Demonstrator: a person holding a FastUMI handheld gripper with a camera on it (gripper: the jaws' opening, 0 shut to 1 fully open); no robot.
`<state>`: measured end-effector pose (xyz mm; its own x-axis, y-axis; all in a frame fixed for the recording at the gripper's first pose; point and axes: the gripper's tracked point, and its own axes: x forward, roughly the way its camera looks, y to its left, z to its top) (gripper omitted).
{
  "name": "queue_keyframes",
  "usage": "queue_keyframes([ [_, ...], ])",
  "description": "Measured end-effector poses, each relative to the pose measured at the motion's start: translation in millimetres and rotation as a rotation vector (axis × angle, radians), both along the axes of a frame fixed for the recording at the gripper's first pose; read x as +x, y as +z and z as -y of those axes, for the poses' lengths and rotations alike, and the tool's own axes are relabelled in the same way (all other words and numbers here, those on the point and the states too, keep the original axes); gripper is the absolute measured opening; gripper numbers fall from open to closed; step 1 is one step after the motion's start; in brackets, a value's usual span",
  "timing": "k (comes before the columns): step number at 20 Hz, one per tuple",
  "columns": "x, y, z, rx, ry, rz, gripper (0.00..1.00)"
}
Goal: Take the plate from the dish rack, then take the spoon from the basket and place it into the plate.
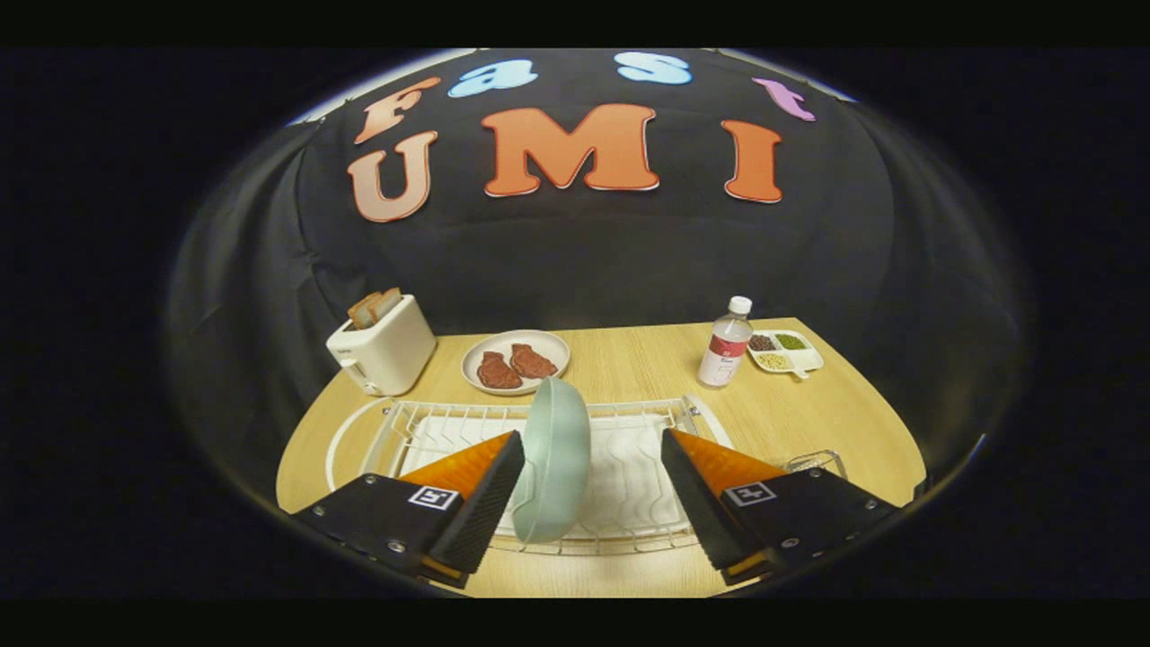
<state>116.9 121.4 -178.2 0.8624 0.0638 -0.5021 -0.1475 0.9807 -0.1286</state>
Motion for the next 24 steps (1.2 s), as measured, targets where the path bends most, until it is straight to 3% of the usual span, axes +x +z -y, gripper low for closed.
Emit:
queue_keyframes([
  [5,3.5,-34.5,-0.5,-0.033,-0.057,-0.113,0.71],
  [7,5.7,-43.4,-2.6,-0.046,-0.072,-0.137,0.55],
  [8,4.7,-45.1,-3.9,-0.051,-0.085,-0.145,0.41],
  [10,6.5,-42.9,-2.8,-0.073,-0.111,-0.138,0.29],
  [21,6.1,-1.4,-9.7,-0.223,-0.164,-0.013,0.23],
  [24,-3.1,14.6,-8.9,-0.179,-0.167,0.013,0.23],
])
